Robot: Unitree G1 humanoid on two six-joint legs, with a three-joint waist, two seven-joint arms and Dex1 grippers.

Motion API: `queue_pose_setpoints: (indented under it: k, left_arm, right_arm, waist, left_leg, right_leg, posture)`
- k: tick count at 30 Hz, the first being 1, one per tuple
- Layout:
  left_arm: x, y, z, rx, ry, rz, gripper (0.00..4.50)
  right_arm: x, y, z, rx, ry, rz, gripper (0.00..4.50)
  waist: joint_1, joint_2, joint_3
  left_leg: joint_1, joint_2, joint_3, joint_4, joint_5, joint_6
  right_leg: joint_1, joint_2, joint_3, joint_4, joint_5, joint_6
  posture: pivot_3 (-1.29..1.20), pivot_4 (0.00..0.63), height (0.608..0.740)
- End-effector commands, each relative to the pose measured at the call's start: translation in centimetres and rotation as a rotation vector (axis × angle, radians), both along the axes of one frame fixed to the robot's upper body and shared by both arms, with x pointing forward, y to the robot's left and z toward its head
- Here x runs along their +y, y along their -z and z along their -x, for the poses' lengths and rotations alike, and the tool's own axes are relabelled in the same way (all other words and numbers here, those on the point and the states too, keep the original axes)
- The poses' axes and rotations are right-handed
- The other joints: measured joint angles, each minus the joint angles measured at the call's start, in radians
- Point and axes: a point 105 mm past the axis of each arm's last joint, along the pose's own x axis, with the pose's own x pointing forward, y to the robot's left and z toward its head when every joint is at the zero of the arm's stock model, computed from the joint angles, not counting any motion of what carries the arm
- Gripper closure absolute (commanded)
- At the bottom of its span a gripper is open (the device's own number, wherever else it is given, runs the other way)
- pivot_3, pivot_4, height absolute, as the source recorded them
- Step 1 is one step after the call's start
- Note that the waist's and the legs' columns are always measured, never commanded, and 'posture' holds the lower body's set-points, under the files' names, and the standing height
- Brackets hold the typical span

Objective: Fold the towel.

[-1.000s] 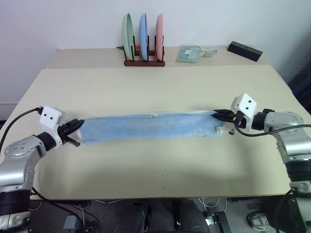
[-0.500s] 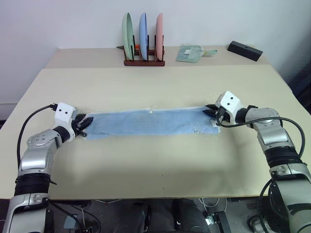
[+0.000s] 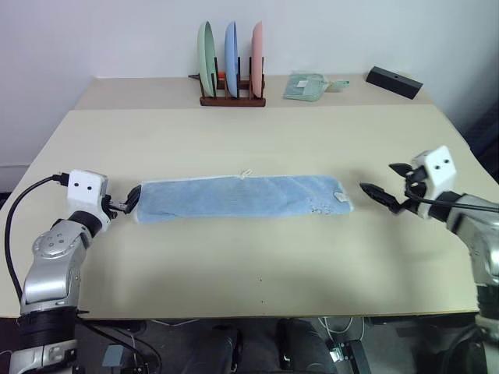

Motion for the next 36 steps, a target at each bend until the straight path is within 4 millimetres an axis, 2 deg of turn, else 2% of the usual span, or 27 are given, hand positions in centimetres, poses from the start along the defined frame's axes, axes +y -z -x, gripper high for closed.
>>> queue_pose_setpoints:
  k: [1,4,7,11,13,15,18,21,28,33,36]
  left_arm:
    - [-3.2,-2.4,0.2,-0.078,0.159,-0.028,0.19]
    - [-8.5,-1.9,1.2,-0.013,0.419,0.021,0.19]
    - [-12.9,-1.2,3.3,0.059,0.67,0.013,0.19]
    - [-17.1,-0.9,4.7,0.094,0.856,0.026,0.19]
    - [-18.2,-1.0,4.9,0.091,0.889,0.051,0.19]
    - [-19.3,-0.9,5.1,0.093,0.919,0.079,0.19]
    - [-19.6,-0.7,4.9,0.097,0.906,0.099,0.19]
    - [-19.3,-0.4,4.8,0.103,0.891,0.096,0.19]
    - [-18.0,0.1,4.5,0.1,0.822,0.083,0.19]
    - [-17.5,0.6,4.1,0.1,0.782,0.084,0.19]
    - [-17.0,0.5,3.5,0.088,0.734,0.106,0.19]
  right_arm:
    - [1.7,0.0,1.6,0.089,-0.002,-0.175,0.11]
    - [3.3,2.6,2.7,0.225,0.041,-0.319,0.11]
    - [4.6,4.0,2.5,0.289,0.114,-0.428,0.11]
    - [5.7,5.2,1.3,0.344,0.241,-0.566,0.11]
    - [6.0,5.4,0.9,0.357,0.276,-0.608,0.11]
    - [5.9,5.4,-0.3,0.357,0.352,-0.697,0.11]
    - [6.0,5.4,-1.9,0.374,0.435,-0.807,0.11]
    - [5.6,5.6,-2.7,0.379,0.509,-0.845,0.94]
    - [3.7,4.7,-3.2,0.33,0.584,-0.816,4.47]
    - [0.7,2.8,-2.9,0.243,0.624,-0.741,4.47]
    - [-1.6,0.9,-2.5,0.163,0.623,-0.621,4.47]
  waist:
    - [-0.001,0.0,0.0]
    - [0.002,0.0,-0.002]
    - [0.0,0.0,-0.002]
    - [-0.003,0.002,-0.002]
    - [-0.002,0.002,-0.003]
    - [-0.002,0.002,-0.003]
    - [-0.004,0.003,-0.003]
    - [-0.006,0.003,-0.003]
    - [-0.006,0.003,-0.003]
    - [-0.002,0.003,-0.003]
    - [-0.002,0.004,-0.003]
  left_leg:
    - [0.0,0.0,0.0,0.0,0.0,0.0]
    - [0.001,0.0,0.0,0.0,0.0,0.0]
    - [0.0,0.0,0.001,0.0,0.0,0.001]
    - [0.001,0.0,0.001,-0.001,0.0,0.0]
    - [0.001,0.0,0.001,-0.001,0.0,0.0]
    - [0.001,0.0,0.001,-0.001,0.0,0.0]
    - [0.002,0.0,0.001,-0.001,0.0,0.0]
    - [0.002,0.0,0.001,-0.001,0.0,0.0]
    - [0.002,0.0,0.001,-0.002,0.0,0.0]
    - [0.002,0.0,0.001,-0.001,0.0,0.0]
    - [0.001,0.0,0.001,-0.002,0.0,0.0]
  right_leg:
    - [0.0,0.0,0.0,0.0,0.0,0.0]
    - [0.001,0.0,0.0,0.0,0.0,0.0]
    - [0.0,0.0,0.001,0.0,0.0,0.0]
    - [0.0,0.0,0.001,0.001,0.0,0.0]
    - [0.0,0.0,0.001,0.001,0.0,0.0]
    - [0.0,0.0,0.001,0.001,0.0,0.0]
    - [0.0,0.0,0.001,0.001,0.0,0.0]
    - [0.0,0.001,0.001,0.002,0.0,0.0]
    - [-0.001,0.0,0.001,0.002,0.0,0.0]
    - [0.0,0.0,0.001,0.001,0.0,0.0]
    - [-0.001,0.0,0.001,0.001,0.0,0.0]
  posture:
    - [0.0,0.15,0.74]
    - [0.0,0.15,0.74]
    - [0.0,0.15,0.74]
    - [0.0,0.15,0.74]
    - [0.0,0.15,0.74]
    - [0.0,0.15,0.74]
    - [0.0,0.15,0.74]
    - [0.0,0.15,0.74]
    - [0.0,0.15,0.74]
    - [0.0,0.15,0.74]
    - [0.0,0.15,0.74]
